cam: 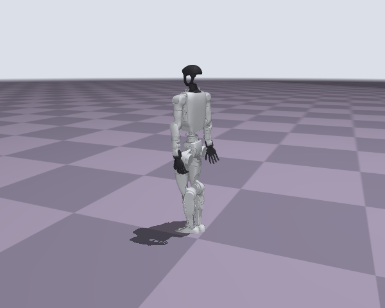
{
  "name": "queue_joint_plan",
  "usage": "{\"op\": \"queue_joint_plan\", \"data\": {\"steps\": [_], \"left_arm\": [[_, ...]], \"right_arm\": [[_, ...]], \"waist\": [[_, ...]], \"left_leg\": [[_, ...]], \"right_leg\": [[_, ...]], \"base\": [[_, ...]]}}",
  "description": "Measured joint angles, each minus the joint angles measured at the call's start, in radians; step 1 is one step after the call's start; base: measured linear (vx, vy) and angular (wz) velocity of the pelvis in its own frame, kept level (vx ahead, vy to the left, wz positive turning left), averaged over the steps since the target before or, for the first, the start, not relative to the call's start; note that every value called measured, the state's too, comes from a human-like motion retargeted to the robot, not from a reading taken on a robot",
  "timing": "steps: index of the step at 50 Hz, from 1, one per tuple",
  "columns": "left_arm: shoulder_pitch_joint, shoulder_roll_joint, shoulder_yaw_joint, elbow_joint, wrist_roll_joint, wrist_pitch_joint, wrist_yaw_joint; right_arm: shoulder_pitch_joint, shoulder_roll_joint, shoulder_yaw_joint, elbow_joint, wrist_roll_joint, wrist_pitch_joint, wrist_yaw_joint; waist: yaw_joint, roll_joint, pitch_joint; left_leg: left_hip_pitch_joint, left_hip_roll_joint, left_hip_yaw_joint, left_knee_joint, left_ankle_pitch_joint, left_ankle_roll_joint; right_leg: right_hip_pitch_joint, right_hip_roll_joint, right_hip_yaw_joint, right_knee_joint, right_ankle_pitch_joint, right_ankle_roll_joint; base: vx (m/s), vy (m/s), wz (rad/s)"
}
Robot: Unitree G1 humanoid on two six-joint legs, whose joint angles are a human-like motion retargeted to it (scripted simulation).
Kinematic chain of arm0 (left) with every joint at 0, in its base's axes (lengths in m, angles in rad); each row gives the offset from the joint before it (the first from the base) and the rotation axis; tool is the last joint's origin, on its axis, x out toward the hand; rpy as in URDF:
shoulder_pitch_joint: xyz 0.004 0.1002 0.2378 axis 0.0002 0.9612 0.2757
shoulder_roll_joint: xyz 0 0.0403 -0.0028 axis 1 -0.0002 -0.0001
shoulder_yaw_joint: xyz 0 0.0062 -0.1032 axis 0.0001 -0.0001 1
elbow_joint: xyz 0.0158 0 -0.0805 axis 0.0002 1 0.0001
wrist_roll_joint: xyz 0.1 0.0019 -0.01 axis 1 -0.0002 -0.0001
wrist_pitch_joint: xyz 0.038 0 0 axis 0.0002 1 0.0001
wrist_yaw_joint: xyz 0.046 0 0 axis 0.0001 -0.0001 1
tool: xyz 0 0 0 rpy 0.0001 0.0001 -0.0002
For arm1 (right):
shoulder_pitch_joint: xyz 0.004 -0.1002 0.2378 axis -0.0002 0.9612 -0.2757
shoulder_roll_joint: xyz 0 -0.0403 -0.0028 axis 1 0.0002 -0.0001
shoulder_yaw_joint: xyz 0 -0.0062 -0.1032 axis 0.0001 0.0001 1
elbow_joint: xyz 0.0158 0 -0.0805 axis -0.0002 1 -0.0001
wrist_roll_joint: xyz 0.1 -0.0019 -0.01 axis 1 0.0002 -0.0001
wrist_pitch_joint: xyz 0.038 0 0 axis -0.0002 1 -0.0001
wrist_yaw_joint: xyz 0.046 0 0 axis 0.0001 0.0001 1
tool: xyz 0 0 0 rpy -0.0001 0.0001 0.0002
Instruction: In place motions
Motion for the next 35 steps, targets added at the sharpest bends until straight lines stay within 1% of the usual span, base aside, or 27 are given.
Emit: {"op": "queue_joint_plan", "data": {"steps": [3,4,11,15,21,25,28,32,33,35], "left_arm": [[-0.01,0.0,-0.027,-0.02,0.001,-0.003,-0.003],[-0.013,-0.002,-0.031,-0.028,0.001,-0.005,-0.007],[-0.032,-0.034,-0.047,-0.066,-0.021,-0.019,-0.037],[-0.032,-0.049,-0.06,-0.065,-0.026,-0.024,-0.039],[-0.013,-0.057,-0.038,-0.048,-0.064,-0.026,-0.026],[0.008,-0.051,-0.026,-0.049,-0.088,-0.031,-0.027],[0.02,-0.043,-0.029,-0.037,-0.085,-0.032,-0.022],[0.028,-0.031,-0.036,-0.014,-0.079,-0.027,-0.027],[0.029,-0.028,-0.034,-0.01,-0.078,-0.025,-0.028],[0.032,-0.021,-0.03,-0.005,-0.074,-0.022,-0.029]], "right_arm": [[0.003,0.0,-0.018,0.01,0.029,0.003,0.007],[0.003,0.001,-0.022,0.016,0.044,0.005,0.01],[0.005,0.002,-0.04,0.059,0.125,0.021,0.017],[0.006,0.003,-0.031,0.054,0.104,0.021,0.013],[-0.009,0.006,0.003,0.01,-0.004,0.02,0.006],[-0.032,0.008,0.031,-0.023,-0.073,0.01,0.001],[-0.043,0.016,0.034,-0.048,-0.075,0.006,-0.001],[-0.049,0.021,0.031,-0.067,-0.069,0.004,-0.006],[-0.051,0.021,0.031,-0.068,-0.063,0.002,-0.008],[-0.054,0.021,0.025,-0.068,-0.041,-0.003,-0.008]], "waist": [[-0.055,-0.002,-0.007],[-0.055,-0.003,-0.009],[0.01,-0.008,-0.021],[0.002,-0.01,-0.024],[-0.092,-0.006,-0.016],[-0.125,0.001,-0.004],[-0.158,0.01,0.008],[-0.269,0.011,0.009],[-0.274,0.01,0.011],[-0.242,0.013,0.017]], "left_leg": [[0.01,-0.006,-0.058,0.002,-0.007,-0.008],[0.009,-0.007,-0.058,0.002,-0.008,-0.008],[0.018,-0.006,-0.014,-0.002,-0.015,-0.008],[0.023,-0.012,-0.03,-0.005,-0.016,-0.007],[0.026,-0.02,-0.094,0.003,-0.019,-0.006],[0.03,-0.004,-0.073,0.012,-0.039,-0.011],[0.039,0.013,-0.038,0.012,-0.057,-0.014],[0.051,0.04,-0.052,0.029,-0.097,-0.049],[0.053,0.048,-0.029,0.033,-0.106,-0.054],[0.064,0.06,0.059,0.029,-0.12,-0.053]], "right_leg": [[0.01,-0.015,-0.054,-0.009,-0.006,0.007],[0.012,-0.016,-0.054,-0.01,-0.008,0.008],[0.019,-0.015,-0.01,-0.009,-0.012,0.013],[0.02,-0.026,-0.025,-0.01,-0.011,0.02],[0.007,-0.044,-0.077,-0.004,0.001,0.028],[-0.014,-0.044,-0.032,0.01,0.014,0.031],[-0.039,-0.036,0.015,0.022,0.031,0.031],[-0.062,-0.055,0.025,0.029,0.043,0.042],[-0.067,-0.051,0.052,0.031,0.048,0.043],[-0.083,-0.023,0.144,0.038,0.064,0.043]], "base": [[0.0,-0.04,0.65],[0.01,-0.02,0.22],[0.01,0.0,-0.24],[0.01,0.0,0.18],[-0.01,-0.01,0.44],[-0.08,-0.06,-0.69],[-0.1,-0.08,-0.93],[-0.16,-0.11,-0.63],[-0.21,-0.13,-1.92],[-0.24,-0.14,-3.1]]}}
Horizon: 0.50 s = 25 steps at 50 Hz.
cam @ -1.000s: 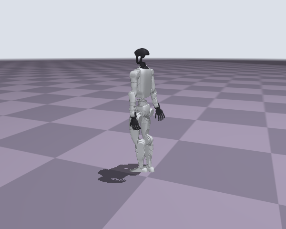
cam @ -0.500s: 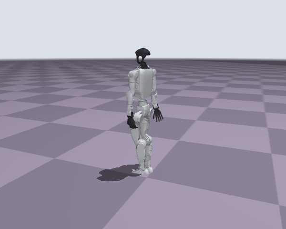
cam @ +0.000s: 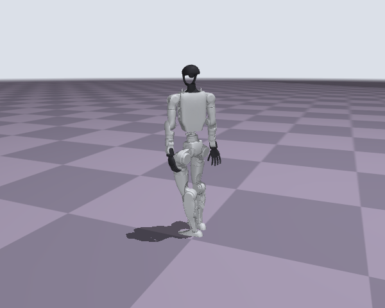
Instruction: In place motions
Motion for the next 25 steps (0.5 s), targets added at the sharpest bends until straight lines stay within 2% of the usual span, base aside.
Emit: {"op": "queue_joint_plan", "data": {"steps": [2,5,8,16,25], "left_arm": [[0.001,0.009,-0.002,-0.001,0.011,0.006,-0.001],[0.004,0.023,-0.014,-0.004,0.03,0.008,-0.004],[0.005,0.033,-0.016,-0.004,0.044,0.012,-0.004],[-0.033,0.047,0.011,-0.014,0.061,0.022,0.014],[-0.079,0.042,-0.002,-0.082,0.05,0.016,0.01]], "right_arm": [[-0.006,-0.001,-0.016,0.005,0.038,-0.005,0.007],[-0.012,-0.002,-0.05,0.018,0.113,-0.007,0.019],[-0.024,0.0,-0.091,0.041,0.202,-0.006,0.024],[-0.054,0.002,-0.18,0.125,0.384,0.012,-0.008],[-0.058,0.001,-0.174,0.228,0.348,0.05,-0.029]], "waist": [[0.071,0.003,0.015],[0.044,0.009,0.026],[0.034,0.027,0.036],[-0.219,0.086,0.082],[-0.313,0.11,0.095]], "left_leg": [[0.017,0.008,0.128,-0.015,-0.007,0.01],[0.033,0.024,0.192,-0.017,-0.026,0.001],[0.056,0.05,0.324,-0.024,-0.045,-0.016],[0.047,0.091,0.417,-0.035,-0.061,-0.031],[0.044,0.099,0.543,-0.041,-0.078,-0.053]], "right_leg": [[-0.012,0.046,0.127,0.008,0.025,0.001],[-0.019,0.07,0.195,0.006,0.048,0.013],[-0.005,0.107,0.322,-0.014,0.068,0.034],[-0.075,0.19,0.4,0.003,0.11,0.052],[-0.122,0.234,0.485,0.008,0.125,0.071]], "base": [[-0.23,-0.13,-3.55],[-0.28,-0.12,-2.14],[-0.29,-0.04,-2.17],[-0.22,0.0,-0.65],[-0.16,0.03,-0.71]]}}
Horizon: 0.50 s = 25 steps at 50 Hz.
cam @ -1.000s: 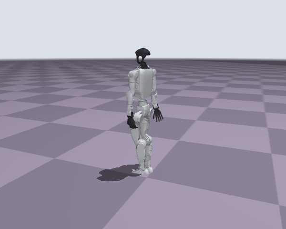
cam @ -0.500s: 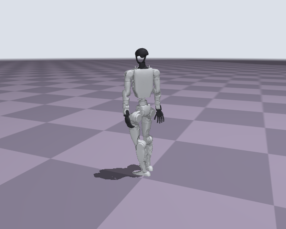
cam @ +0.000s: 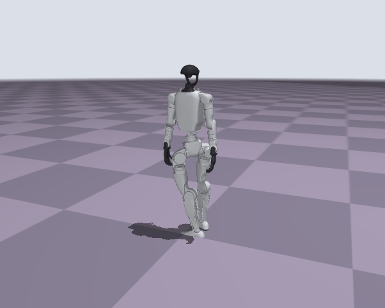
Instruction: In place motions
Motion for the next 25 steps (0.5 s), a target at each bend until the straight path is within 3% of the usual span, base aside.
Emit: {"op": "queue_joint_plan", "data": {"steps": [14,20,25], "left_arm": [[-0.044,-0.075,-0.059,-0.023,0.003,-0.022,-0.027],[-0.02,-0.083,-0.056,0.014,0.026,-0.02,-0.027],[0.011,-0.064,-0.043,0.028,0.048,-0.015,-0.022]], "right_arm": [[0.01,0.041,0.035,-0.062,-0.064,-0.006,0.052],[-0.019,0.026,0.067,-0.085,-0.173,-0.016,0.046],[-0.021,0.015,0.046,-0.098,-0.106,-0.027,0.043]], "waist": [[-0.013,0.001,0.005],[0.001,-0.002,0.003],[0.022,-0.006,-0.001]], "left_leg": [[-0.013,-0.005,0.035,-0.001,-0.003,-0.002],[-0.026,-0.003,-0.009,0.008,0.002,0.009],[-0.037,-0.004,-0.087,0.02,0.009,0.024]], "right_leg": [[-0.02,-0.01,-0.016,-0.005,-0.004,0.022],[-0.015,-0.007,-0.015,0.0,-0.005,-0.016],[0.005,-0.021,-0.069,-0.003,-0.028,-0.062]], "base": [[-0.03,0.01,-0.14],[0.01,-0.01,0.35],[0.1,-0.04,0.76]]}}
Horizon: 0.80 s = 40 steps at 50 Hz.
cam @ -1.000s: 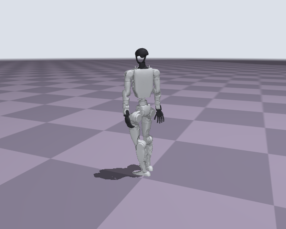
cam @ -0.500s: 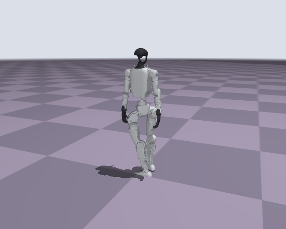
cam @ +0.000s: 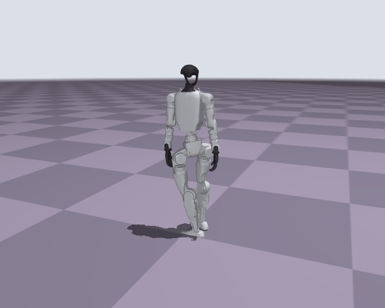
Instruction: In place motions
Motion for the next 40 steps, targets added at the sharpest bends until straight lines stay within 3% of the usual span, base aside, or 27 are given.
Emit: {"op": "queue_joint_plan", "data": {"steps": [8,20,33,38,40], "left_arm": [[0.001,0.028,0.023,-0.012,0.014,0.01,0.02],[-0.004,0.048,0.038,0.001,-0.011,0.005,0.036],[0.025,0.071,0.079,0.083,-0.022,0.015,0.051],[0.058,0.048,0.129,0.087,-0.05,0.012,0.028],[0.072,0.034,0.148,0.089,-0.071,0.006,0.01]], "right_arm": [[0.013,-0.036,-0.048,0.056,0.164,0.01,0.01],[0.035,-0.08,-0.016,0.006,0.023,-0.002,0.003],[0.023,-0.052,-0.014,-0.107,0.076,-0.046,0.035],[0.014,-0.024,0.02,-0.136,0.064,-0.067,0.025],[0.012,-0.013,0.04,-0.141,0.067,-0.078,0.031]], "waist": [[0.127,-0.009,-0.035],[0.395,-0.057,-0.097],[0.649,-0.151,-0.117],[0.682,-0.165,-0.104],[0.639,-0.167,-0.109]], "left_leg": [[-0.03,-0.03,-0.211,0.023,0.029,0.042],[-0.076,-0.146,-0.533,0.038,0.108,0.101],[-0.123,-0.242,-0.648,0.035,0.18,0.107],[-0.124,-0.25,-0.675,0.032,0.196,0.104],[-0.12,-0.256,-0.727,0.027,0.199,0.096]], "right_leg": [[0.069,-0.085,-0.193,-0.015,-0.056,-0.027],[0.192,-0.213,-0.464,-0.043,-0.133,-0.021],[0.234,-0.299,-0.661,-0.053,-0.17,-0.017],[0.247,-0.303,-0.698,-0.054,-0.178,-0.014],[0.251,-0.313,-0.75,-0.056,-0.184,-0.008]], "base": [[0.26,-0.02,1.32],[0.28,0.15,1.44],[0.05,0.16,0.96],[-0.02,0.02,0.55],[-0.01,-0.01,1.29]]}}
